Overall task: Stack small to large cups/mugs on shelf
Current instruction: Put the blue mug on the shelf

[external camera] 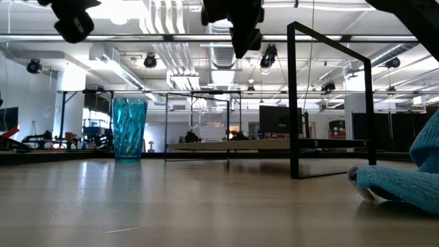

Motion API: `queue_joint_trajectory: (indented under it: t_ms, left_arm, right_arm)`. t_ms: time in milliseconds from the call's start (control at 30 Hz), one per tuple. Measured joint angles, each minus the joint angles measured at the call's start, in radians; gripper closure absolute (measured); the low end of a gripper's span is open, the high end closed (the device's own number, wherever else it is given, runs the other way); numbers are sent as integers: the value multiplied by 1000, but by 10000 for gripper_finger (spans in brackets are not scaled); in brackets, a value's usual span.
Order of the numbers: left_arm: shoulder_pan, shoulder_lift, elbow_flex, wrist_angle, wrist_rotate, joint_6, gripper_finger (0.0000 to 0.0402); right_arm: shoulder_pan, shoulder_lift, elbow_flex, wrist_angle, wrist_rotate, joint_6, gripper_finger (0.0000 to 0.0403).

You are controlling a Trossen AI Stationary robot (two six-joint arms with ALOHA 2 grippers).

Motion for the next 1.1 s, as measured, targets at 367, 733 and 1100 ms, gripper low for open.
queue_joint_trajectory:
  t_ms: [367, 733, 1100]
  left_arm:
    - [-3, 170, 69, -45, 143, -396, 288]
    - [-104, 424, 90, -40, 375, -842, 288]
    - [-187, 596, 283, -259, 257, -866, 288]
  right_arm:
    - [73, -1, 0, 56, 11, 17, 313]
    - [88, -7, -1, 1, 11, -9, 332]
    - [88, -24, -2, 0, 11, -123, 334]
